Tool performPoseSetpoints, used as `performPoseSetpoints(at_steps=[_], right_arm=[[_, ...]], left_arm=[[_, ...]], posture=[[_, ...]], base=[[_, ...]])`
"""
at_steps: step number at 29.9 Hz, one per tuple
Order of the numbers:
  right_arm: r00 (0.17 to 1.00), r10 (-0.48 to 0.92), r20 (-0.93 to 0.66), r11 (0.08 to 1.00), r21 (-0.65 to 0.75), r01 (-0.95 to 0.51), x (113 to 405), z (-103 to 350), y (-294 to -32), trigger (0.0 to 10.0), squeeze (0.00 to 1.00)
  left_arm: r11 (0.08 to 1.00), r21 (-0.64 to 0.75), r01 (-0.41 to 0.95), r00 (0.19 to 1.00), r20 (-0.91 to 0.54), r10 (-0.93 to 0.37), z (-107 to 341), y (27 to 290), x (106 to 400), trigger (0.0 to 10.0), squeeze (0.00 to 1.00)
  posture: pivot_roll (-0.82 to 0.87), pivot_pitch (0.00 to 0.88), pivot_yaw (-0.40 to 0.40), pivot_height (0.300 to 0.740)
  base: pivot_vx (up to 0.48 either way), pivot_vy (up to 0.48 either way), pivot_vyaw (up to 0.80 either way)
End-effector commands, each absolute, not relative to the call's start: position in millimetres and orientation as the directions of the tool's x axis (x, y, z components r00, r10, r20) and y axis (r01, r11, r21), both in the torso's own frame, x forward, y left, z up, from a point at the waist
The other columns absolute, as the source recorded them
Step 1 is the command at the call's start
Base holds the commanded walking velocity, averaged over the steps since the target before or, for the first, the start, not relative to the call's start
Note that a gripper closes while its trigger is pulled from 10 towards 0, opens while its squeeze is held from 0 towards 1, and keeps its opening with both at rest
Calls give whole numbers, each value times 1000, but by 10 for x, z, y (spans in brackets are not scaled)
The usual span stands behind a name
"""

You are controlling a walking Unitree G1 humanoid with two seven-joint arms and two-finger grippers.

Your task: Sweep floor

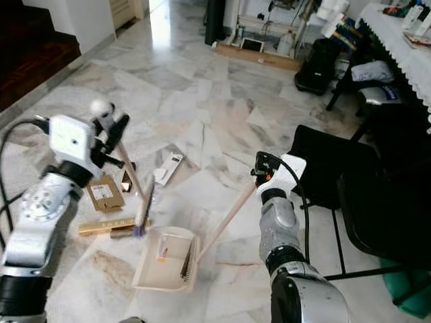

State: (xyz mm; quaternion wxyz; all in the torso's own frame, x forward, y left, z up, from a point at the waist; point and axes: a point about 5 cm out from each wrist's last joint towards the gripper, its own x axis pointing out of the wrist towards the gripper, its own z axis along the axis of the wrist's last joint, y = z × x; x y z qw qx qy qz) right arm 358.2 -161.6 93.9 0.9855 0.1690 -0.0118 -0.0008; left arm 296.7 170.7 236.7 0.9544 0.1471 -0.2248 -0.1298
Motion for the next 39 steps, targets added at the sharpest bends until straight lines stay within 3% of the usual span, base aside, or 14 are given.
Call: performPoseSetpoints(at_steps=[1,5,12,20,39], right_arm=[[997,-16,75,941,337,-10,3629,1062,-1636,10000,0],[996,-9,86,940,341,-21,3642,1087,-1597,10000,0],[994,18,107,930,363,-56,3657,1126,-1496,10000,0],[993,24,116,942,330,-61,3655,1140,-1492,10000,0],[993,35,111,938,339,-71,3654,1134,-1463,10000,0]], left_arm=[[907,394,150,849,418,-323,2478,1684,2930,10000,0],[903,420,84,892,373,-256,2289,1768,2980,10000,0],[935,350,-59,946,320,-60,1842,1876,3008,10000,0],[937,346,-43,942,328,-78,1777,1760,3030,10000,0],[928,369,-54,933,350,-85,1773,1709,3077,10000,0]], posture=[[245,0,-150,740],[240,0,-147,740],[225,0,-149,740],[226,0,-149,740],[239,0,-154,740]], base=[[0,0,0],[0,0,0],[0,0,0],[0,0,53],[0,0,788]])
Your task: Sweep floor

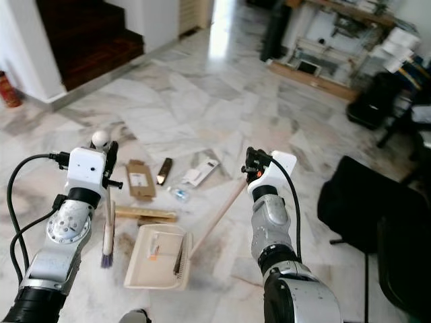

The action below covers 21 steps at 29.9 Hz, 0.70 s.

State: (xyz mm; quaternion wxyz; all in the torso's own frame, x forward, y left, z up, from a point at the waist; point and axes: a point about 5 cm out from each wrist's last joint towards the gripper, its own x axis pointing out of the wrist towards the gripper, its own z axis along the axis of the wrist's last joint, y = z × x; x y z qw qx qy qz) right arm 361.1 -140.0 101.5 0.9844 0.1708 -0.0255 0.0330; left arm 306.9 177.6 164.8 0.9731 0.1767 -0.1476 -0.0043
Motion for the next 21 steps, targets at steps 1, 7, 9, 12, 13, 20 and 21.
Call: performPoseSetpoints(at_steps=[1,7,9,12,13,20,21], right_arm=[[993,37,111,938,339,-73,3655,1135,-1460,10000,0],[993,52,107,936,341,-86,3661,1136,-1416,10000,0],[993,55,106,936,341,-88,3659,1133,-1408,10000,0],[993,58,104,935,342,-90,3655,1126,-1394,10000,0],[993,58,104,935,343,-90,3655,1125,-1394,10000,0],[993,59,101,935,344,-90,3656,1122,-1396,10000,0],[993,58,102,935,344,-90,3659,1126,-1400,10000,0]], left_arm=[[928,369,-54,933,350,-85,1772,1709,3077,10000,0],[929,367,-57,936,342,-78,1747,1734,3083,10000,0],[930,363,-57,937,340,-75,1739,1738,3081,10000,0],[931,360,-56,939,337,-74,1726,1733,3077,10000,0],[931,360,-55,938,337,-74,1725,1732,3076,10000,0],[932,359,-52,941,329,-75,1691,1728,3080,10000,0],[932,359,-50,942,328,-75,1686,1725,3080,10000,0]], posture=[[239,0,-155,740],[241,0,-157,740],[243,0,-156,740],[247,0,-156,740],[247,0,-156,740],[239,0,-150,740],[236,0,-150,740]], base=[[0,0,788],[0,0,781],[0,0,772],[0,0,769],[0,0,769],[0,0,768],[0,0,688]])
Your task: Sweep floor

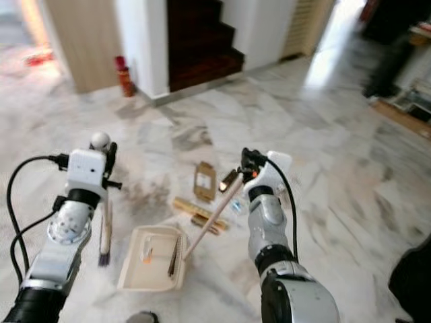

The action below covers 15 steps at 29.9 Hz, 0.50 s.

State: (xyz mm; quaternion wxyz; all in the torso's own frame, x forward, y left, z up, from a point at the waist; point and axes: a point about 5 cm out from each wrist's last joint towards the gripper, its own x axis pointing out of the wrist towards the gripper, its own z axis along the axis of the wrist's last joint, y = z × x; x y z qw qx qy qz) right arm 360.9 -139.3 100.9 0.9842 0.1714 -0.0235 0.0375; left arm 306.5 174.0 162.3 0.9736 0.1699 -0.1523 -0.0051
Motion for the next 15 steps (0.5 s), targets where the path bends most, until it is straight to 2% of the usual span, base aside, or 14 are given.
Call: performPoseSetpoints(at_steps=[1,10,15], right_arm=[[993,56,104,935,343,-88,3664,1136,-1408,10000,0],[994,38,102,938,340,-71,3660,1131,-1459,10000,0],[995,42,94,933,353,-73,3666,1127,-1452,10000,0]], left_arm=[[933,358,-48,942,326,-77,1683,1718,3082,10000,0],[935,352,-52,944,323,-69,1671,1725,3079,10000,0],[937,344,-61,944,324,-57,1662,1744,3072,10000,0]], posture=[[235,0,-151,740],[229,0,-153,740],[232,0,-160,740]], base=[[0,0,688],[0,0,678],[0,0,88]])
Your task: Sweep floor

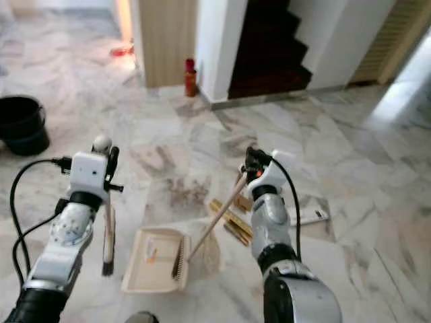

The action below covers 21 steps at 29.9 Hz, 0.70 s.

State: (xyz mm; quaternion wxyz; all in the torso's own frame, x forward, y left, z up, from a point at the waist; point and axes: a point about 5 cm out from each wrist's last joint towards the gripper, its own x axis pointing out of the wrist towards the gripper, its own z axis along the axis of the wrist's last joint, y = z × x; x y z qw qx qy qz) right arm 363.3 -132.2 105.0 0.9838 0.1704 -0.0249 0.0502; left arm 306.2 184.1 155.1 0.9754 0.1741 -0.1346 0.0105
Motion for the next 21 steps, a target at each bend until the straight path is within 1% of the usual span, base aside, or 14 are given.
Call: performPoseSetpoints(at_steps=[1,6,8,12,13,15,21], right_arm=[[995,43,94,932,354,-73,3667,1129,-1449,10000,0],[994,60,92,932,351,-88,3679,1141,-1421,10000,0],[993,68,101,941,325,-98,3681,1157,-1414,10000,0],[993,73,98,947,304,-100,3683,1161,-1405,10000,0],[993,66,95,943,319,-93,3682,1155,-1407,10000,0],[994,57,88,937,339,-84,3680,1142,-1419,10000,0],[995,60,86,939,332,-85,3681,1140,-1426,10000,0]], left_arm=[[937,343,-63,944,325,-56,1663,1745,3071,10000,0],[940,332,-76,944,327,-39,1659,1752,3065,10000,0],[940,332,-81,944,328,-35,1660,1757,3065,10000,0],[938,334,-93,945,325,-22,1657,1775,3069,10000,0],[937,335,-97,945,326,-19,1659,1783,3073,10000,0],[937,334,-101,945,328,-15,1664,1792,3074,10000,0],[937,332,-110,944,330,-6,1665,1799,3070,10000,0]], posture=[[232,0,-161,740],[231,0,-167,740],[230,0,-167,740],[229,0,-167,740],[234,0,-168,740],[237,0,-169,740],[238,0,-170,740]], base=[[0,0,0],[0,0,0],[0,0,0],[0,0,786],[0,0,794],[0,0,0],[0,0,0]])
